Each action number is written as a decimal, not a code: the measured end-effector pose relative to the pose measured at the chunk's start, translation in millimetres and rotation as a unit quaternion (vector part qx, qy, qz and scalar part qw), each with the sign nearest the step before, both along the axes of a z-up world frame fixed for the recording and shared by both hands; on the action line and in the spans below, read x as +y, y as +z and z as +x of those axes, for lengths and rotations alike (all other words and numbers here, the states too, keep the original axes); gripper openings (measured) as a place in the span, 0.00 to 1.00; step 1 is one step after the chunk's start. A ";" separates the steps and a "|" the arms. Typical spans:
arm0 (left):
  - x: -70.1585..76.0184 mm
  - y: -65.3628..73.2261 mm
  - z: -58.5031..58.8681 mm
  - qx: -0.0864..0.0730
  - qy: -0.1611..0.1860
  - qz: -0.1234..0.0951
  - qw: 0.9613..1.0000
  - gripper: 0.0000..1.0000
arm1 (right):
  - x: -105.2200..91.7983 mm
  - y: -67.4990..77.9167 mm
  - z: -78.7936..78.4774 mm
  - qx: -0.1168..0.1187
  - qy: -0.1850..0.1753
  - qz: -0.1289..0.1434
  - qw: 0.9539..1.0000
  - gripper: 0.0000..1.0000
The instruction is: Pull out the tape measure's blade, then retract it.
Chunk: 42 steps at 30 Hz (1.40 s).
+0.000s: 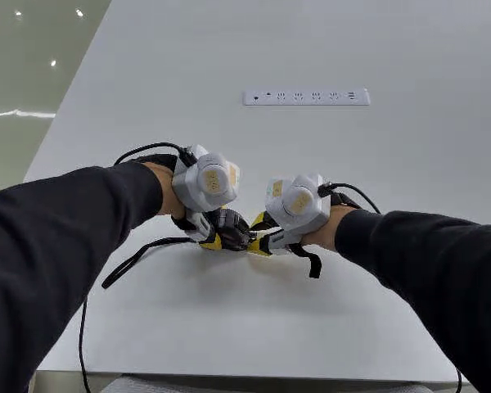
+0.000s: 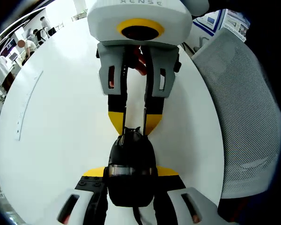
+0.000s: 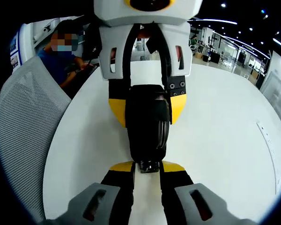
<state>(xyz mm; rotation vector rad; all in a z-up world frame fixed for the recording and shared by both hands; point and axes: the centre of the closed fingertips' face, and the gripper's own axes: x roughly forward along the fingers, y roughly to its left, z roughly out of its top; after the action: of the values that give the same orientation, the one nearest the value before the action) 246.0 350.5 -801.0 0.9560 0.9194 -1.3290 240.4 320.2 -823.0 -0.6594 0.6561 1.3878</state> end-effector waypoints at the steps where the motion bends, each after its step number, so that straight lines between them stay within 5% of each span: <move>1: -0.4 0.1 -0.2 0.001 0.002 -0.002 1.000 0.34 | 0.3 1.0 3.5 -0.007 -0.001 0.001 1.000 0.13; 8: -2.4 0.6 -1.2 0.001 0.005 -0.006 1.000 0.34 | 1.8 -2.7 -0.3 0.054 -0.018 -0.016 0.998 0.12; 11: -1.6 -2.4 2.8 -0.010 0.005 0.001 1.000 0.34 | 3.4 1.7 -2.3 0.101 -0.049 0.029 0.993 0.13; 15: -1.0 -1.4 3.5 -0.003 0.009 -0.009 1.000 0.34 | 1.5 2.2 -2.2 0.085 -0.030 0.041 0.995 0.12; 19: -2.2 -2.1 2.7 -0.003 0.013 -0.014 1.000 0.34 | 4.6 1.4 -2.6 0.023 0.000 0.030 0.999 0.12; 22: -2.2 -2.6 2.8 -0.005 0.012 -0.008 1.000 0.34 | 5.6 0.0 -2.7 0.018 -0.003 0.006 1.000 0.12; 28: -0.8 -2.1 3.1 -0.009 0.018 -0.008 1.000 0.33 | 4.0 -0.6 -0.5 0.029 -0.008 0.014 0.999 0.10; 33: 1.4 -1.2 7.2 -0.012 0.054 -0.011 0.998 0.33 | 2.9 -1.0 5.7 0.009 0.000 0.001 1.000 0.10; 42: 2.1 -1.2 5.5 -0.014 0.043 -0.013 0.999 0.33 | 2.1 -2.0 4.6 0.010 0.010 -0.005 1.000 0.10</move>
<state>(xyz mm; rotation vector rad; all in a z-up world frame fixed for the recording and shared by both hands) 251.5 352.7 -802.2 0.9037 0.9096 -1.2487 245.0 322.3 -825.0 -0.6630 0.6750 1.4114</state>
